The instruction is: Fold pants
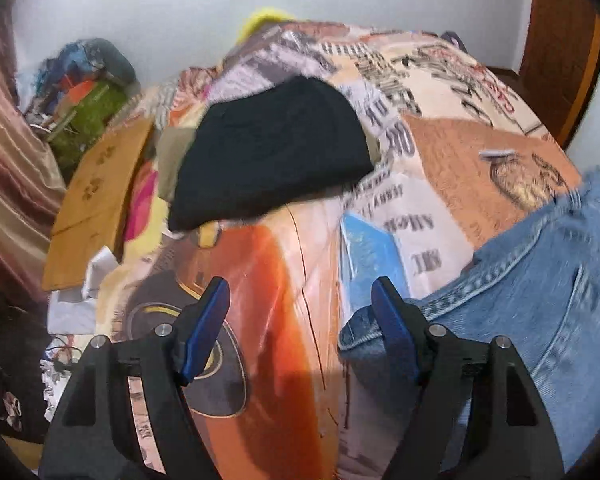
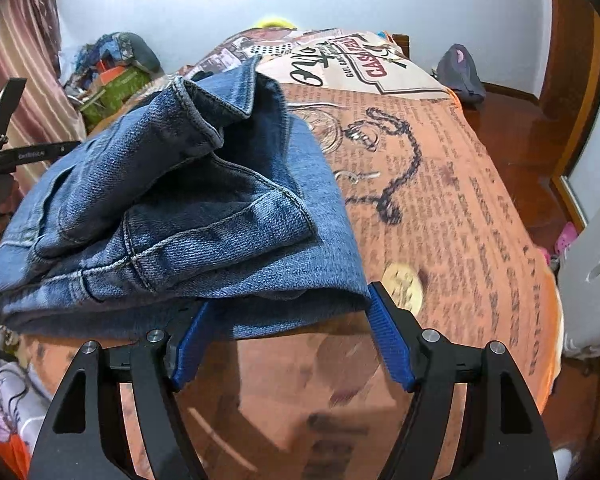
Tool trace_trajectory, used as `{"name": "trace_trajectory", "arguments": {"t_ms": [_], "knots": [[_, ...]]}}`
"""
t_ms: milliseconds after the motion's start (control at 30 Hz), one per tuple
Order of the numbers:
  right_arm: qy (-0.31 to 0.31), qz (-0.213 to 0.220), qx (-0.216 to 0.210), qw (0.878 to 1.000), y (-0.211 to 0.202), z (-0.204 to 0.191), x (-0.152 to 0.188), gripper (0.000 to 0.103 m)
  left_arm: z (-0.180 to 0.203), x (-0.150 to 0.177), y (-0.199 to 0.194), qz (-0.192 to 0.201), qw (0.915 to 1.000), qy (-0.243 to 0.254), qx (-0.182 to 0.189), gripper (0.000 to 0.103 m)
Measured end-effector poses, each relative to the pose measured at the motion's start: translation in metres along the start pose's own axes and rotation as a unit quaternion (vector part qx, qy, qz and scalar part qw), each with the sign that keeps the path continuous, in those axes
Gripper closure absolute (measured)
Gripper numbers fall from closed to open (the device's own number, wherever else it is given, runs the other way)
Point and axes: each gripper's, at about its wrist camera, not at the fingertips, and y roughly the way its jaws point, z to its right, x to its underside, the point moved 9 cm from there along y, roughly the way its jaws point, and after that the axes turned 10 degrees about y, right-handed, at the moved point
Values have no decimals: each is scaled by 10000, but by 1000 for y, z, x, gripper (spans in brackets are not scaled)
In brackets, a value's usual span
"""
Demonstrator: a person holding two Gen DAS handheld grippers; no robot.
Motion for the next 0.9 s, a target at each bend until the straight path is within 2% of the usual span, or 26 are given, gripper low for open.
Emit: {"name": "trace_trajectory", "arguments": {"t_ms": [200,267,433,567,633,700,900], "knots": [[-320,9,307,9990,28,4,-44,34,7,30,-4,-21,9988,-155,472,30],[-332,15,271,9991,39,2,-56,37,16,42,-13,-42,9978,-148,651,31],[-56,-100,15,9999,57,1,-71,37,47,63,-44,193,9977,306,581,32],[-2,34,171,9998,40,9,-68,38,65,70,-58,247,9959,119,858,32],[48,140,185,9997,22,17,-66,38,75,72,-63,268,9913,-122,1285,32],[105,231,167,9995,7,22,-66,38,85,70,-67,308,9883,-119,1487,32],[-85,604,232,9979,-42,20,-70,38,84,55,-85,509,9922,54,1135,32]]}}
